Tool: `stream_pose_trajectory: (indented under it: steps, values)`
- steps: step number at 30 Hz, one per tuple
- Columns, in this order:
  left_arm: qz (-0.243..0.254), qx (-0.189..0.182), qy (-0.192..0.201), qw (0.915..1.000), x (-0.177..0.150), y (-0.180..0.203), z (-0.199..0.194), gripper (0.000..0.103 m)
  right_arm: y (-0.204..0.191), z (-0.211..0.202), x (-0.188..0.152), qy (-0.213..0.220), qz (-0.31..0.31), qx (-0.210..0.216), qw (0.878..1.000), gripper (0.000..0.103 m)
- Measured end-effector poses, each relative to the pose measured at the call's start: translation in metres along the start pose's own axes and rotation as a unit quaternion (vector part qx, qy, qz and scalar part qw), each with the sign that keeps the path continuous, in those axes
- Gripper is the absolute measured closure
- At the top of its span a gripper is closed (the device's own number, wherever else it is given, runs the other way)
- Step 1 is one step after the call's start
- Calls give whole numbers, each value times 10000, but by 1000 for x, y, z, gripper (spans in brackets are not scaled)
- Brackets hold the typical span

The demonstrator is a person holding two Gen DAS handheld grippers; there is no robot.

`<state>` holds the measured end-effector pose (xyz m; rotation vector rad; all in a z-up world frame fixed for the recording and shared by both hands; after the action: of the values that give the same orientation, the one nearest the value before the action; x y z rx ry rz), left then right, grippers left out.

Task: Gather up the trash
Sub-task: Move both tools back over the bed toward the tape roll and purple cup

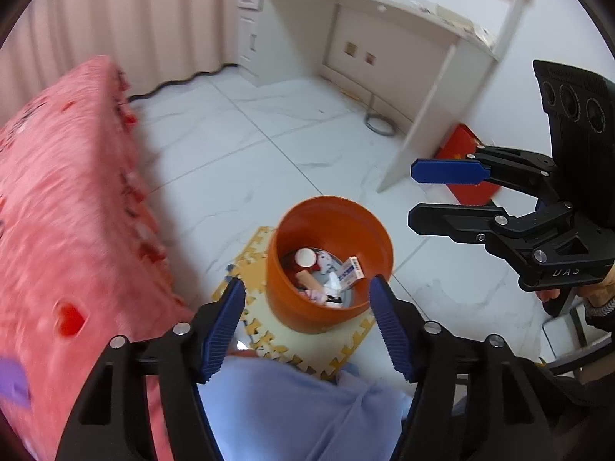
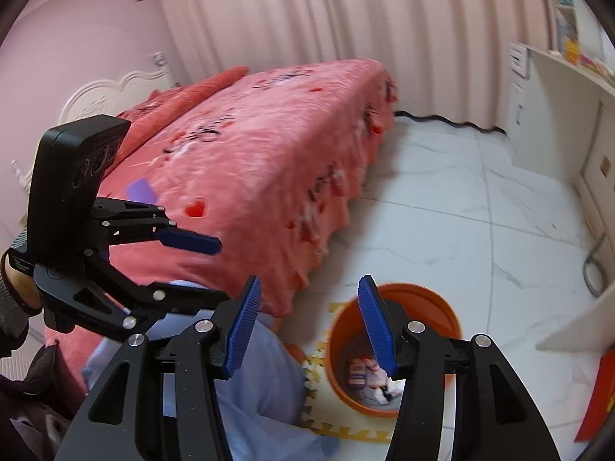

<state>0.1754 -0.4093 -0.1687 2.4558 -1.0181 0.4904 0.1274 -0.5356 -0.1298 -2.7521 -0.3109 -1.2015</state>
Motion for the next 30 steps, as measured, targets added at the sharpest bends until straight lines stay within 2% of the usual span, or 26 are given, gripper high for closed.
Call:
stream_pose_trajectory:
  steps: [5, 11, 16, 20, 27, 30]
  values:
    - [-369, 181, 260, 9988, -25, -27, -37, 35, -56, 6, 22, 57, -371, 362, 9986, 49]
    - [-925, 557, 517, 9928, -65, -74, -84, 35, -129, 24, 50, 52, -897, 817, 9926, 46]
    - [-1437, 945, 685, 9827, -101, -124, -126, 35, -195, 40, 72, 75, -1365, 1213, 9832, 41]
    - [-1838, 1185, 827, 9723, -127, -163, -155, 35, -238, 56, 88, 49, -1684, 1434, 9752, 41]
    - [-2403, 1494, 968, 9542, -157, -232, -192, 35, -286, 94, 118, -32, -2038, 1690, 9643, 41]
    - [-2530, 1521, 1000, 9502, -158, -256, -198, 35, -302, 117, 136, -69, -2127, 1780, 9607, 41]
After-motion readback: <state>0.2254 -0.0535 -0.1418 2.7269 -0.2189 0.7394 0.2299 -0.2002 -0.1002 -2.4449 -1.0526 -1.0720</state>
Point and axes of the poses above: each gripper's, at about its wrist camera, not at the fingertips, and z roughly the way its jaws point, y to its right, x to its top, the point moved 9 cm from there along z, roughly the way its jaws point, and after that the axes turned 15 degrees about -z, right-handed, at the moved point
